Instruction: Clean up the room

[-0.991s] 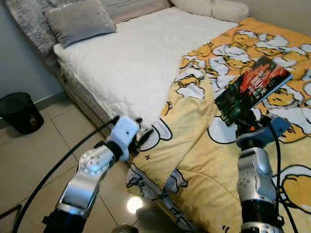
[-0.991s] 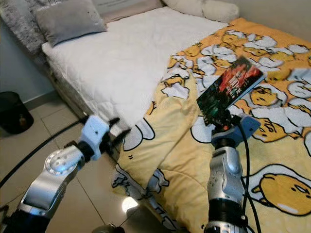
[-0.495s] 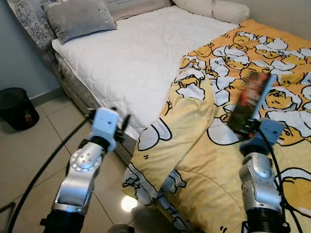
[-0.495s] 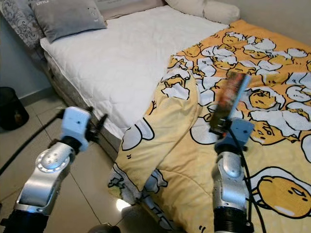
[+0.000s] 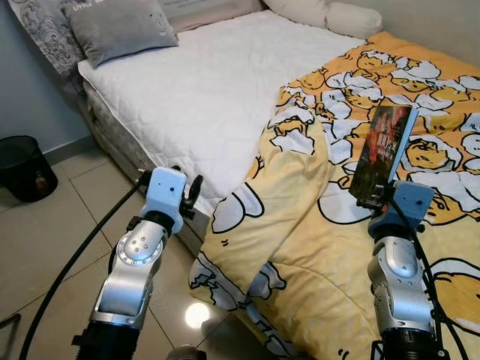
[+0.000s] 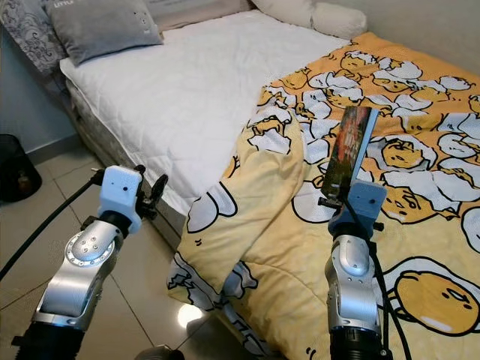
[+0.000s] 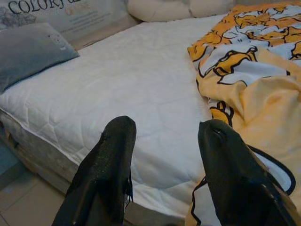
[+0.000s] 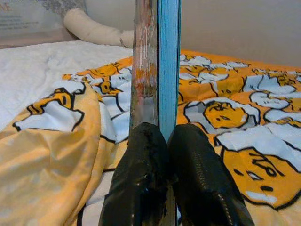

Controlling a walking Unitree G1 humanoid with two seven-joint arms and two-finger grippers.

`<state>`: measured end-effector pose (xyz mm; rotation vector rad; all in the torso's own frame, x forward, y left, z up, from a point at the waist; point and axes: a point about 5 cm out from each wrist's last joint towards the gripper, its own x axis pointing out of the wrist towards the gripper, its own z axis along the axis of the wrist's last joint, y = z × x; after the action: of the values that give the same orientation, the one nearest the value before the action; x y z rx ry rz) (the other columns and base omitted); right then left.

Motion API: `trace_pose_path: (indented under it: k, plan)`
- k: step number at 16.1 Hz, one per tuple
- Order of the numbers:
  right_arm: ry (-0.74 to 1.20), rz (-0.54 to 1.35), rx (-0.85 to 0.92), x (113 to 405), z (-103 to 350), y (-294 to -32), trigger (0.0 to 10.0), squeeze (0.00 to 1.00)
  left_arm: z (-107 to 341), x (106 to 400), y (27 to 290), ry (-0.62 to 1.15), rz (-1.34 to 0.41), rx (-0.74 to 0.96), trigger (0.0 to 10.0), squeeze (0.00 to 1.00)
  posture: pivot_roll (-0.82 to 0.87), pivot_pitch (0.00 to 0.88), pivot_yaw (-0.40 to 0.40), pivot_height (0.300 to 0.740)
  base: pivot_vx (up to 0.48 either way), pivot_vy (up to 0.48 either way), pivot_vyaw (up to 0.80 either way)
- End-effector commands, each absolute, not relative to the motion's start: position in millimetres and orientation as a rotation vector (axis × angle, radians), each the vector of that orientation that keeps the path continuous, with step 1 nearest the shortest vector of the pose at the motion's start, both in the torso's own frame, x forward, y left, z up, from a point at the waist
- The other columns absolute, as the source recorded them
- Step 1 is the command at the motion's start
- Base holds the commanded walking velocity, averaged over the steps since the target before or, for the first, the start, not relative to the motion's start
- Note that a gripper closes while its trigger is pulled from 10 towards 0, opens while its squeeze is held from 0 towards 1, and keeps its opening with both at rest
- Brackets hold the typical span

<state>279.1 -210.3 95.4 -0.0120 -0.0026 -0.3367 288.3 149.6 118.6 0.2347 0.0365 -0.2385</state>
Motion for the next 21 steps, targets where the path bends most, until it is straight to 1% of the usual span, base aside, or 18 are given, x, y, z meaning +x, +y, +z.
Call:
trace_pose_path:
  k: [1,6,7,10,15,19,21]
  plan:
    - [-0.016,-0.365,-0.022,276,101,-214,10.0,0.0,119,290,147,0.04,-0.279,0.255,10.0,0.06,-0.04,0.0,0.014,0.74,0.0,0.3,-0.8]
    - [0.002,-0.36,0.013,277,99,-208,10.0,0.0,118,291,151,0.048,-0.279,0.274,10.0,0.06,-0.04,0.0,0.019,0.74,0.0,0.319,-0.8]
    - [0.01,-0.326,0.047,278,97,-202,10.0,0.0,119,291,152,0.045,-0.279,0.298,10.0,0.05,-0.04,0.0,0.02,0.74,0.0,0.0,0.0]
    - [0.012,-0.271,0.095,286,101,-196,10.0,0.0,117,290,151,0.048,-0.284,0.307,10.0,0.05,-0.04,0.0,0.022,0.74,0.0,0.0,0.0]
    - [0.022,-0.208,0.131,291,105,-196,10.0,0.0,117,288,151,0.044,-0.269,0.309,10.0,0.07,-0.04,0.0,0.013,0.74,0.0,0.0,0.0]
    - [0.033,-0.2,0.147,294,104,-198,10.0,0.0,117,287,150,0.044,-0.265,0.31,10.0,0.07,-0.04,0.0,0.009,0.74,0.0,-0.443,0.0]
    - [0.062,-0.163,0.16,294,101,-195,10.0,0.0,118,287,152,0.047,-0.242,0.298,10.0,0.05,-0.04,0.0,0.002,0.74,0.0,0.0,0.0]
